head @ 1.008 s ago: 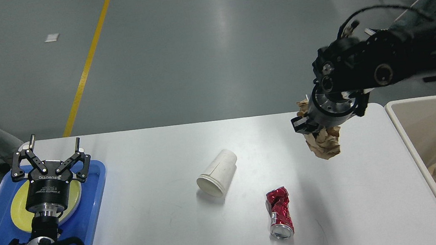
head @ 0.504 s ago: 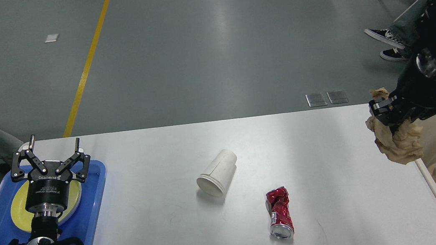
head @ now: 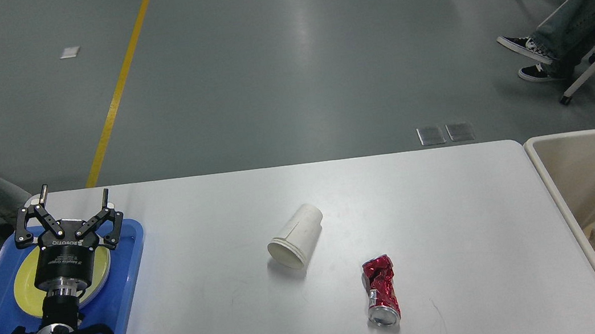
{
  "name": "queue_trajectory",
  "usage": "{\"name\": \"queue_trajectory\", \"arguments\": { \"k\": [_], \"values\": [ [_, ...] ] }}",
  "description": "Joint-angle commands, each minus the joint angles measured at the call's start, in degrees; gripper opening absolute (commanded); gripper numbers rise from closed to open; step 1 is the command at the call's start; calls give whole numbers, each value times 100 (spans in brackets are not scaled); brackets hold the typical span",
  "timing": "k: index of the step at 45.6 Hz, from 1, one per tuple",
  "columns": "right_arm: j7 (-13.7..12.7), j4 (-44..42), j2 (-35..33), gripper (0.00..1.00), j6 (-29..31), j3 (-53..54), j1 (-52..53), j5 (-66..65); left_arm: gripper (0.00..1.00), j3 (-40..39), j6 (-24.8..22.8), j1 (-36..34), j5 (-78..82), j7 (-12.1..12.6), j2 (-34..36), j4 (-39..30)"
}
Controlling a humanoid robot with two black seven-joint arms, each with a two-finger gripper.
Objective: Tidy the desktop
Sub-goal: 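Release the paper into the bin and withdraw the right gripper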
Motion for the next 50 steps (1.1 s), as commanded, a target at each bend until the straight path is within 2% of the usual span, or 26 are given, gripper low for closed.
{"name": "queue_trajectory", "arguments": {
  "k": [1,7,14,26,34,42,43,44,45,47,49,50],
  "values": [
    [-11,-1184,-346,0,-90,1114,-1696,-25,96,3,0,-1,-1,0,-1,0],
    [-11,-2441,-189,0,-590,2423,-3700,19,96,-6,0,-9,-1,0,-1,0],
    [-28,-3812,478,0,-1346,3717,-5696,19,96,-6,0,-9,-1,0,-1,-9],
    [-177,-6520,2122,0,-2076,4324,-7929,247,96,-6,0,-9,-1,0,-1,0],
    [-388,-6724,2343,0,-2533,4403,-8212,362,96,-6,0,-9,-1,0,-1,0],
    [-389,-6706,2351,0,-2586,4412,-8256,388,96,-6,0,-9,-1,0,-1,0],
    [-380,-6706,2351,5,-2604,4412,-8256,388,96,-6,0,-9,-1,0,-1,0],
    [-380,-6706,2351,18,-2621,4412,-8256,388,96,-6,0,-9,-1,0,-1,0],
    [-380,-6715,2343,53,-2682,4421,-8247,388,96,-6,0,-9,-1,0,-1,0],
    [-362,-6715,2351,81,-2867,4412,-8247,388,96,-6,0,-9,-1,0,-1,-9],
    [-345,-6706,2369,100,-3060,4403,-8256,388,96,-6,0,-9,-1,0,-1,0],
    [-336,-6689,2369,100,-3087,4403,-8256,388,96,-6,0,-9,-1,0,-1,0]
  ]
}}
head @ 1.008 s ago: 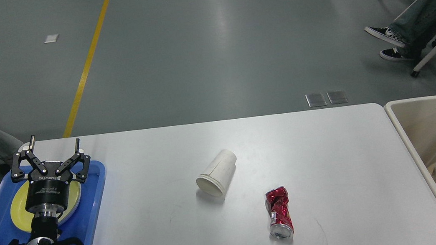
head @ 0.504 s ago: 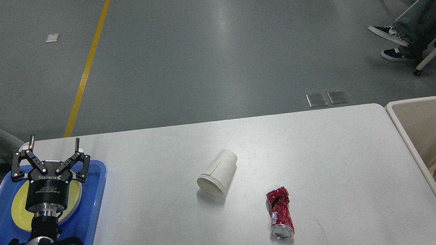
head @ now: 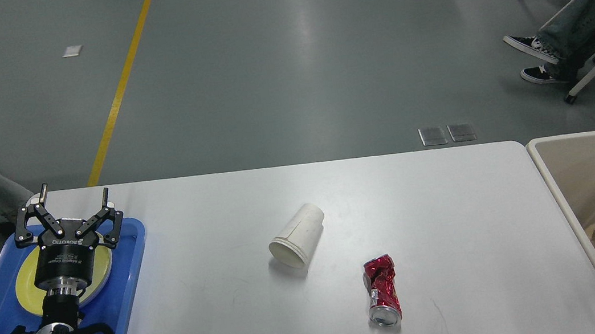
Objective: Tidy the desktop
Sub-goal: 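Release the paper into the bin and withdraw the right gripper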
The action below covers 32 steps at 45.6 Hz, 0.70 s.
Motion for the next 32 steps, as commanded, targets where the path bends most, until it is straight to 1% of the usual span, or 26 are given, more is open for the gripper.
{"name": "queue_trajectory", "arguments": {
  "k": [1,18,24,28,32],
  "values": [
    [41,28,14,100,-383,-13,-4,-2,96,1,0,0,0,0,0,2],
    [67,141,-29,100,-383,-4,74,-2,96,1,0,0,0,0,0,2],
    [85,773,-205,100,-383,-4,452,-10,96,1,0,0,0,0,0,-6],
    [85,1362,-705,100,-374,-13,742,-28,96,1,0,0,0,0,0,-6],
    [15,2091,-1048,100,-339,-109,1356,-151,96,1,0,0,0,0,0,-6]
  ]
}}
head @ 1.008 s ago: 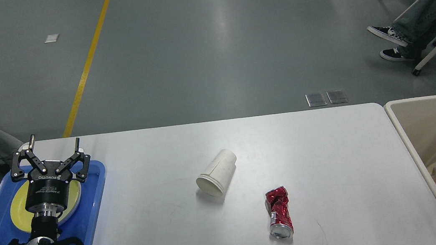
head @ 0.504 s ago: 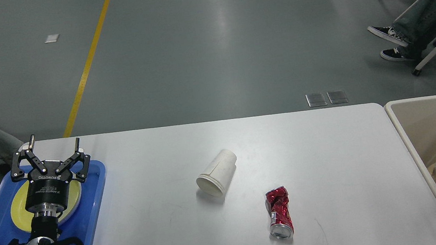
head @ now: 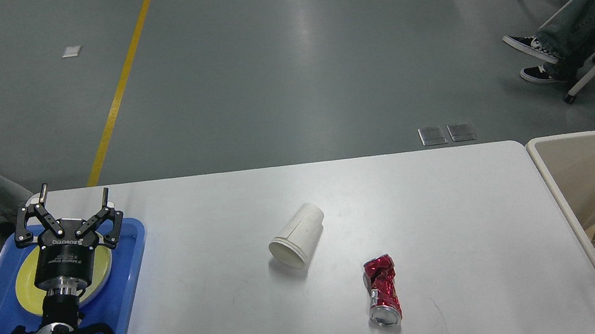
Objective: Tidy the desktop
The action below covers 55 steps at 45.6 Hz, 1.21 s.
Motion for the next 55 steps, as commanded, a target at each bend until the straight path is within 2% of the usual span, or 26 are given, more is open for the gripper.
{"name": "queue_trajectory", "arguments": {
  "k": [1,4,8,12,17,21,25,29,32,37,45,55],
  "values": [
    [-76,1075,-517,100,82,-171,868,-159,96,0,0,0,0,0,0,0],
    [-120,1874,-833,100,258,-478,1589,-405,96,0,0,0,0,0,0,-9],
    [-365,3025,-1063,100,408,-1172,2678,-678,96,0,0,0,0,0,0,-8],
    [-638,4080,-1054,100,469,-2033,3847,-696,96,0,0,0,0,0,0,0],
    [-709,5197,-914,100,925,-2878,5394,-678,96,0,0,0,0,0,0,-8],
    [-735,5577,-502,100,1768,-3282,6301,-661,96,0,0,0,0,0,0,0],
    [-779,5595,113,100,3094,-3529,6942,-643,96,0,0,0,0,0,0,-9],
    [-788,5691,439,100,4273,-3494,7654,-617,96,0,0,0,0,0,0,0],
    [-788,6050,598,100,4731,-3354,8146,-599,96,0,0,0,0,0,0,0],
    [-806,6744,668,100,4855,-3082,8850,-564,96,0,0,0,0,0,0,0],
    [-920,7492,879,100,4715,-3002,9650,6,96,9,9,0,0,0,0,0],
    [-1113,8064,1266,100,3845,-2914,9994,385,96,9,0,0,0,0,0,0]
  ]
}}
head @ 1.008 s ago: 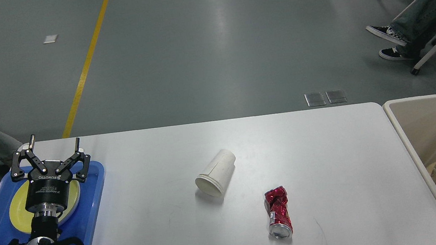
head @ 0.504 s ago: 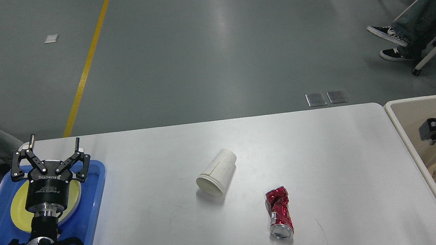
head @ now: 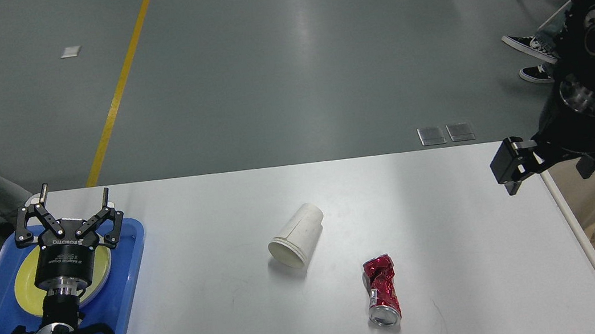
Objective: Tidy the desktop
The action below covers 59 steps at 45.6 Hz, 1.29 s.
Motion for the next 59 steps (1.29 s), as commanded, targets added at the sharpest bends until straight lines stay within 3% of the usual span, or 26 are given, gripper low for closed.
{"name": "queue_trajectory", "arguments": {
  "k": [1,9,17,26,37,48,59],
  "values": [
    [-133,188,129,100,-429,41,57,99,96,0,0,0,0,0,0,0],
    [-142,171,138,100,-490,278,-127,231,96,0,0,0,0,0,0,0],
    [-133,-48,384,100,-674,1394,-1198,195,96,-8,0,0,0,0,0,-9],
    [-159,-716,867,100,-1482,2080,-2718,178,96,-8,0,0,0,0,0,-1],
    [-379,-1709,1526,100,-2379,2327,-4231,116,96,-8,0,0,0,0,0,-9],
    [-397,-3361,2379,100,-2450,2327,-5531,81,96,-8,0,0,0,0,0,-9],
    [-423,-3767,2414,98,-2512,2327,-5858,-165,96,-8,0,0,0,0,-9,-9]
  ]
}}
